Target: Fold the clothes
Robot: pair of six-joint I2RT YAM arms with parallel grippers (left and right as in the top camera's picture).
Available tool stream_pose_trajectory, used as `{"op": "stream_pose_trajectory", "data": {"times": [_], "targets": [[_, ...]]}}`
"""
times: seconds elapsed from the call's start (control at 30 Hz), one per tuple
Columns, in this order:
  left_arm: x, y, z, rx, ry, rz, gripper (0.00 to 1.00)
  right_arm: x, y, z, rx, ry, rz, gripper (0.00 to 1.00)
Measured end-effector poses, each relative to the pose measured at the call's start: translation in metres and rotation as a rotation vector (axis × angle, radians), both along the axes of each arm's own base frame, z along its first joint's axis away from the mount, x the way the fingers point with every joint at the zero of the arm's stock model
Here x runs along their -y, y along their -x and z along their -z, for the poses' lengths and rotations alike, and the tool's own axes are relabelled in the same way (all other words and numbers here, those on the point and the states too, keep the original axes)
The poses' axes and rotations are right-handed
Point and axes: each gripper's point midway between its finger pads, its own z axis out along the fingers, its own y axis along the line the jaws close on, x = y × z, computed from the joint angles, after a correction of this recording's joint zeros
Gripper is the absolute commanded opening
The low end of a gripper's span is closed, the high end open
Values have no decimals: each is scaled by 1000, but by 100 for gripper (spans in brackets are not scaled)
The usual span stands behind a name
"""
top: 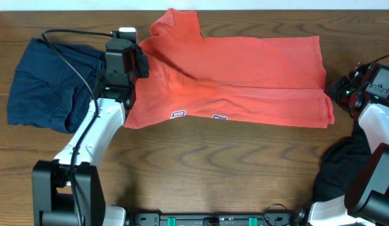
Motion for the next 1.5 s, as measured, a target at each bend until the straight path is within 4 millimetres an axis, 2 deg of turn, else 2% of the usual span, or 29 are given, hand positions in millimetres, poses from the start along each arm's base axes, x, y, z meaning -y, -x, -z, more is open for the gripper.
{"op": "stream_pose_trajectory", "data": {"times": [0.13,0.27,0.43,0.57,0.7,0.83,0.9,1.0,1.1,1.17,1.23,1.4,1.5], "targets": [[-3,7,13,-57,-13,-11,61,-1,3,3,-16,21,-36,66],[-9,27,31,-170,-31,-20,62,-8,21,13,-91,-29,-60,57],[-13,76,49,-375,-29,-30,62,-23,67,33,-283,-145,-49,57],[-16,120,70,-567,-17,-59,63,-26,100,44,-433,-160,-8,68],[-16,136,88,-641,1,-87,65,-13,102,46,-457,-108,58,73],[-17,145,114,-701,3,-106,66,-7,98,47,-442,-87,84,73],[-18,149,127,-738,-1,-110,66,-7,97,50,-446,-93,86,69],[-18,150,142,-773,-6,-113,65,-8,96,59,-458,-111,84,38],[-18,148,148,-779,-8,-113,64,-11,99,67,-486,-131,88,14],[-18,145,148,-765,-3,-116,59,-11,100,70,-496,-134,92,1],[-18,143,148,-758,4,-125,52,-11,101,70,-500,-138,99,1],[-30,144,148,-760,25,-165,23,-9,119,72,-565,-152,124,1],[-43,143,146,-756,42,-203,20,-5,137,70,-631,-137,151,1]]}}
